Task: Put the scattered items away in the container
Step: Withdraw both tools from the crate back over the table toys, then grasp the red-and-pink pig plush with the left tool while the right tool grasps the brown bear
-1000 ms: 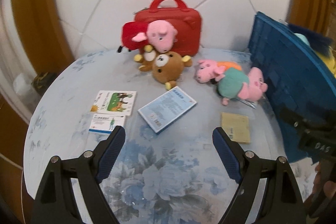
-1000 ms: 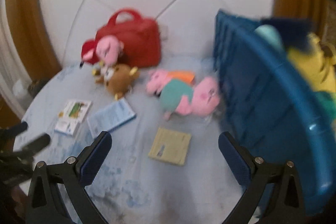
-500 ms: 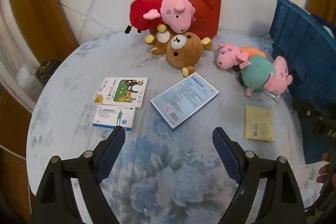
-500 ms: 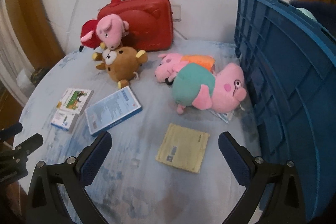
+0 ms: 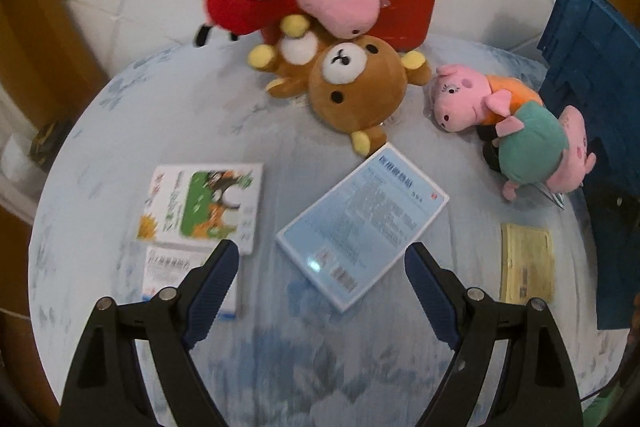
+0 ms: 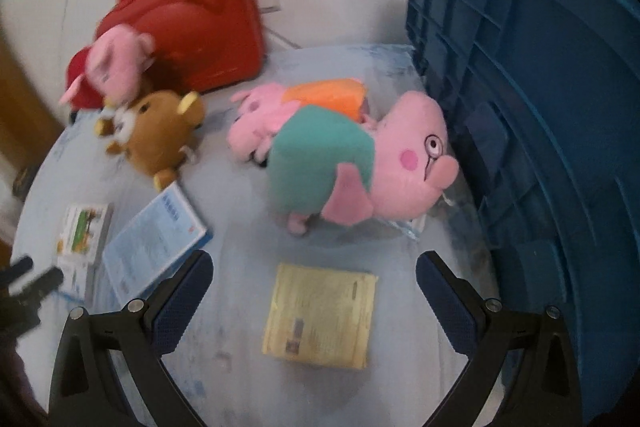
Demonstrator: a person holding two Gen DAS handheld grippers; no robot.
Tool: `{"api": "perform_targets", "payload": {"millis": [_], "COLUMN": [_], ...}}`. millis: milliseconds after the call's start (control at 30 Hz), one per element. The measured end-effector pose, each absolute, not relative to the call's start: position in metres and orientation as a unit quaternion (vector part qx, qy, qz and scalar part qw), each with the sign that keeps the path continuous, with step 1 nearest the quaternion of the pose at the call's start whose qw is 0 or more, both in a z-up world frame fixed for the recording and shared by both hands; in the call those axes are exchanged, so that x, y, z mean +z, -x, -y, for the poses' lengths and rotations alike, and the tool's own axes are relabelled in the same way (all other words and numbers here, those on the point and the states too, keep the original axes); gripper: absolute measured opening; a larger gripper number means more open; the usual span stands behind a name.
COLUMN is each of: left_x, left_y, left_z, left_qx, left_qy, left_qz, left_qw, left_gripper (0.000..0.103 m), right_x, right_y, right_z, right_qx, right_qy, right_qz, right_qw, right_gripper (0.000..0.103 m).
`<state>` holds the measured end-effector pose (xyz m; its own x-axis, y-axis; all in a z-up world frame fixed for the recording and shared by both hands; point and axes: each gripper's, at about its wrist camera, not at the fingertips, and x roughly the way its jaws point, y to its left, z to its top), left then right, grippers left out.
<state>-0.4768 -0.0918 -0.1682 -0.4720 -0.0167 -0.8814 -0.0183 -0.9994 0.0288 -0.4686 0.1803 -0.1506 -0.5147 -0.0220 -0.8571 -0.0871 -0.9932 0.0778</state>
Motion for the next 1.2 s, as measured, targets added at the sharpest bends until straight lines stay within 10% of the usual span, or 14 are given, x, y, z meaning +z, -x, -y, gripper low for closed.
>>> {"api": "perform_targets", "payload": {"millis": [1200], "left_x": [-0.169], "left_y": [0.633], "left_z": [0.207], "left_qx": [0.866], "left_qy": [0.493], "left_qz": [0.020], "left_qw": [-0.075], "left_gripper": [0.085], "right_x": [-0.132], "right_y": [0.667], "right_z": [0.000], "right_qx": [0.863], "right_qy": [0.465], "right_qz": [-0.023], "right_qw": [-0.195], "right_gripper": [0.103]}}
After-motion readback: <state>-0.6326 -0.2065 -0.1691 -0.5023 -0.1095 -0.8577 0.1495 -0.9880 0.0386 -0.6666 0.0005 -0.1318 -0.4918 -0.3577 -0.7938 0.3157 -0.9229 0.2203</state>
